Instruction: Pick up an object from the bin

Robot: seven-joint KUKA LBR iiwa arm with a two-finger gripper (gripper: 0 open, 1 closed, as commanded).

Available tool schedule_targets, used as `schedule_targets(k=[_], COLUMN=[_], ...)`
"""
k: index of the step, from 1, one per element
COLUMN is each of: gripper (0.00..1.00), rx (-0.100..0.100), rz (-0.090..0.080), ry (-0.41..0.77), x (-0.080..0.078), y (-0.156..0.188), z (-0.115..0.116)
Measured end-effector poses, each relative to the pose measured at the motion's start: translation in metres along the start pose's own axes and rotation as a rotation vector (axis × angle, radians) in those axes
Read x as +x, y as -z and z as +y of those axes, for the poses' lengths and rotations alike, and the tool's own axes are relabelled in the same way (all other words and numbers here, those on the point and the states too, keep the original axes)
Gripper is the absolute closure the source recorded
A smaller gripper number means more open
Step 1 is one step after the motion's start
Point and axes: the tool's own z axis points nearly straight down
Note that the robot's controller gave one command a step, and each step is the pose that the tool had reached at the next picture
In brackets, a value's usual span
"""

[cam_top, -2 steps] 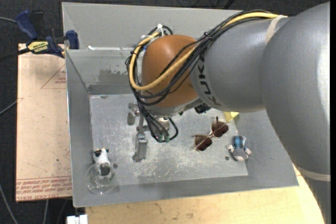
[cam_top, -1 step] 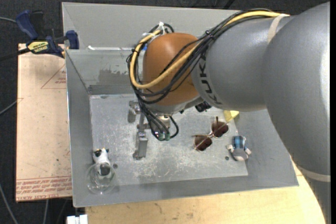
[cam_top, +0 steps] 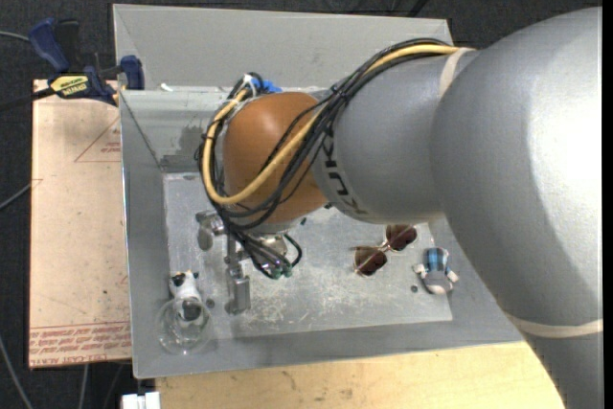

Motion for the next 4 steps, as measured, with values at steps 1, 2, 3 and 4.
schedule_targets(k=[1, 2, 3, 4], gripper=[0.0, 0.0, 0.0, 1.0], rx=[-0.002, -0.004, -0.003, -0.005], rz=[0.011, 0.004, -0.012, 0.005], ry=[0.251, 0.475, 0.659, 0.802], x=[0.026, 0.04, 0.028, 0.023], y=[-0.005, 0.019, -0.028, -0.041], z=[0.027, 0.038, 0.044, 0.045])
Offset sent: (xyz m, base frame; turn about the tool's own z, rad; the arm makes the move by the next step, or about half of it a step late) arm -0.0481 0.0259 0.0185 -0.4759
